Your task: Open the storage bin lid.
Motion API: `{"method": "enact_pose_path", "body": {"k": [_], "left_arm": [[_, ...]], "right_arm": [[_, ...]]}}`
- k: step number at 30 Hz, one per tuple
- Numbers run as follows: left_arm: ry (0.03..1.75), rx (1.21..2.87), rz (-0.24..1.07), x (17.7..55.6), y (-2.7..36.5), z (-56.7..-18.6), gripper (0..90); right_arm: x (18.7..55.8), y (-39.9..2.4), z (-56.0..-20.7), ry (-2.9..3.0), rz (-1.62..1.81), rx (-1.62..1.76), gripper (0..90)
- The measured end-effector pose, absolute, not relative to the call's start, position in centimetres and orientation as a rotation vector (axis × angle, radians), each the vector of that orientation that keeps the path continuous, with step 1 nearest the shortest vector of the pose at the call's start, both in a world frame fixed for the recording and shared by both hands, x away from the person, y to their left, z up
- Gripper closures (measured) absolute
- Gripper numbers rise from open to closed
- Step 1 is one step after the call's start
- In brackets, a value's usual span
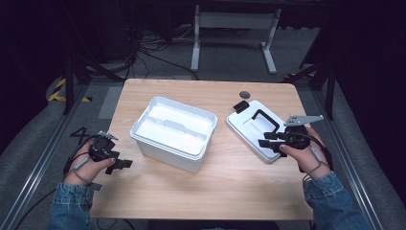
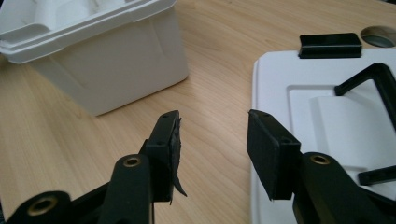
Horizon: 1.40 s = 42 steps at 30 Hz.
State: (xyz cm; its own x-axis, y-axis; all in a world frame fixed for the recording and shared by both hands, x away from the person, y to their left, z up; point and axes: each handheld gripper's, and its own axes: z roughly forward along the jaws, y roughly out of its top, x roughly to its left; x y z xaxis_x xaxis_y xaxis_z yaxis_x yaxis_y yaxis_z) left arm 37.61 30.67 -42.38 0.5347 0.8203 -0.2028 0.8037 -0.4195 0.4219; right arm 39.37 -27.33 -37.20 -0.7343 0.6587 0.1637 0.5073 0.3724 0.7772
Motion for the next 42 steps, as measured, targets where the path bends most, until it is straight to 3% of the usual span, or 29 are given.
{"method": "enact_pose_path", "body": {"k": [16,42], "left_arm": [[1.318,2.3,0.045,37.4,30.7,-42.3,28.8],[1.312,2.306,0.035,37.9,30.6,-42.5,28.8]], "right_arm": [[36.4,-25.4,-39.0,2.538,1.341,1.005,52.1],[35.8,-23.5,-44.8,2.622,1.278,0.976,46.7]]}}
